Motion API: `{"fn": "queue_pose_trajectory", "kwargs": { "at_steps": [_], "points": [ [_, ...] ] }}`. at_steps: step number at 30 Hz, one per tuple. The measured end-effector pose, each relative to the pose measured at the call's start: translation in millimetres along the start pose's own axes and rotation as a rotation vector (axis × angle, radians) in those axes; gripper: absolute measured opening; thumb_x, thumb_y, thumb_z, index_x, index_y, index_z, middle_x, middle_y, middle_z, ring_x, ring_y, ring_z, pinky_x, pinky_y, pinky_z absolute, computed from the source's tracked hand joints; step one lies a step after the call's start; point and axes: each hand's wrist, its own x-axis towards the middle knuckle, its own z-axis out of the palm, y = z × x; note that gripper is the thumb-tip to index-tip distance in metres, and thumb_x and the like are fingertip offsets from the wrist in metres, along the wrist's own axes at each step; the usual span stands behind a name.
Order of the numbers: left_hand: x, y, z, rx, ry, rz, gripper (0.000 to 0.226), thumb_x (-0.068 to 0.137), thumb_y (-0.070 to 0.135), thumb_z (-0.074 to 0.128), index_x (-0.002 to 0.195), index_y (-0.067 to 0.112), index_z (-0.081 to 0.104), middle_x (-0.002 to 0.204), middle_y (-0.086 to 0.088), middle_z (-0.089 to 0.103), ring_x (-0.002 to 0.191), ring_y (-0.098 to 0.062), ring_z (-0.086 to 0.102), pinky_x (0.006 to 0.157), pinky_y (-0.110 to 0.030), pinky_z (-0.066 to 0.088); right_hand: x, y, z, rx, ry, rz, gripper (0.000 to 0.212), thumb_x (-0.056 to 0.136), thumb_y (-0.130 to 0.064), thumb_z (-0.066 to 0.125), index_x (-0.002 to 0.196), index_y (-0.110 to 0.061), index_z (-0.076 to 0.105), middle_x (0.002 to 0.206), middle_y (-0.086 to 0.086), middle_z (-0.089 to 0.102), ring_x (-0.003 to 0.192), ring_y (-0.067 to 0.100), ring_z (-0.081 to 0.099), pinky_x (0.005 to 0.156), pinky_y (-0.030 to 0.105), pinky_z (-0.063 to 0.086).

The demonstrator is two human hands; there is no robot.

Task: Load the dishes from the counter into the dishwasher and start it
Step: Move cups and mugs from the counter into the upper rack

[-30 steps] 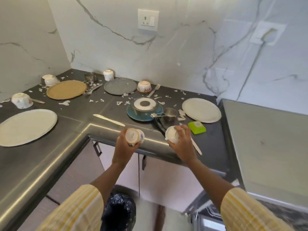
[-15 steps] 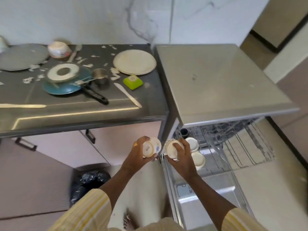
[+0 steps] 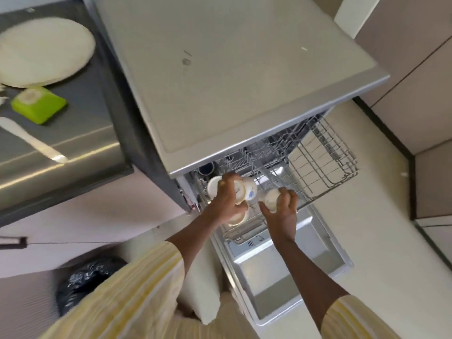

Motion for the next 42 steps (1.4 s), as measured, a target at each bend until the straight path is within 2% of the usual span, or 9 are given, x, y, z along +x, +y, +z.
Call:
{"fn": "queue_pose_trajectory", "kwargs": {
  "at_steps": [3, 6, 10, 14, 17, 20, 23, 29, 42],
  "points": [
    [40, -7, 20, 0.044, -0.011, -0.014, 0.082, 0.065, 0.007, 0.079, 0.117, 0.025, 0.019, 0.122, -0.024, 0.039, 0.106, -0.026, 0.045, 0.084, -0.026, 0.035, 28, 17, 13, -0.057, -0.044, 0.093, 0.063, 0.075, -0.02, 0.074, 0.129, -0.014, 0.041, 0.134, 0.01, 0.036, 0.106, 0.036, 0.054, 0.086, 0.047, 0.053],
    [70, -19, 40, 0.098, -0.103, -0.059, 0.08, 0.068, 0.01, 0.08, 0.13, 0.001, 0.03, 0.124, -0.024, 0.041, 0.112, -0.032, 0.047, 0.089, -0.026, 0.037, 47, 31, 30, -0.039, -0.133, 0.213, 0.064, 0.073, -0.011, 0.072, 0.128, -0.021, 0.041, 0.135, 0.007, 0.032, 0.114, 0.037, 0.048, 0.088, 0.048, 0.052],
    [95, -24, 56, 0.182, -0.217, -0.078, 0.078, 0.073, 0.012, 0.077, 0.134, -0.002, 0.03, 0.131, -0.021, 0.04, 0.122, -0.03, 0.043, 0.104, -0.031, 0.035, 58, 38, 49, 0.02, -0.191, 0.301, 0.064, 0.07, -0.005, 0.072, 0.125, -0.019, 0.042, 0.13, 0.01, 0.032, 0.111, 0.034, 0.048, 0.083, 0.038, 0.053],
    [106, -30, 62, 0.229, -0.289, -0.096, 0.073, 0.073, 0.007, 0.075, 0.133, -0.001, 0.034, 0.129, -0.021, 0.043, 0.118, -0.031, 0.047, 0.097, -0.031, 0.039, 57, 38, 63, 0.061, -0.215, 0.386, 0.066, 0.07, -0.002, 0.071, 0.126, -0.016, 0.04, 0.13, 0.01, 0.03, 0.11, 0.031, 0.044, 0.075, 0.022, 0.041],
    [112, -35, 67, 0.261, -0.324, -0.109, 0.068, 0.073, 0.005, 0.074, 0.129, 0.001, 0.037, 0.122, -0.021, 0.049, 0.108, -0.031, 0.053, 0.088, -0.036, 0.045, 56, 40, 74, 0.08, -0.207, 0.452, 0.066, 0.069, 0.0, 0.069, 0.124, -0.017, 0.038, 0.131, 0.008, 0.027, 0.112, 0.034, 0.043, 0.075, 0.026, 0.045],
    [119, -39, 75, 0.38, -0.345, -0.111, 0.066, 0.077, 0.012, 0.073, 0.13, 0.0, 0.035, 0.12, -0.02, 0.053, 0.106, -0.032, 0.058, 0.089, -0.039, 0.048, 60, 43, 79, 0.071, -0.227, 0.476, 0.064, 0.071, 0.001, 0.069, 0.124, -0.016, 0.039, 0.133, 0.01, 0.026, 0.115, 0.037, 0.043, 0.08, 0.033, 0.05],
    [125, -39, 85, 0.458, -0.381, -0.162, 0.067, 0.082, 0.011, 0.067, 0.136, -0.004, 0.029, 0.125, -0.02, 0.051, 0.111, -0.032, 0.055, 0.096, -0.039, 0.043, 63, 47, 81, 0.039, -0.247, 0.478, 0.065, 0.074, 0.001, 0.068, 0.129, -0.017, 0.04, 0.135, 0.013, 0.028, 0.119, 0.037, 0.041, 0.086, 0.039, 0.05],
    [125, -41, 95, 0.583, -0.419, -0.165, 0.075, 0.083, 0.009, 0.066, 0.14, -0.007, 0.02, 0.137, -0.022, 0.041, 0.122, -0.033, 0.048, 0.105, -0.04, 0.035, 64, 52, 88, -0.002, -0.281, 0.487, 0.067, 0.076, 0.003, 0.065, 0.133, -0.021, 0.039, 0.132, 0.014, 0.028, 0.118, 0.034, 0.041, 0.086, 0.036, 0.049],
    [123, -39, 91, 0.554, -0.448, -0.216, 0.082, 0.085, 0.002, 0.057, 0.146, -0.003, 0.003, 0.141, -0.018, 0.041, 0.124, -0.032, 0.046, 0.11, -0.042, 0.024, 66, 53, 88, -0.129, -0.354, 0.486, 0.071, 0.074, -0.011, 0.071, 0.132, -0.018, 0.031, 0.127, 0.013, 0.036, 0.114, 0.035, 0.044, 0.079, 0.04, 0.05]
  ]
}}
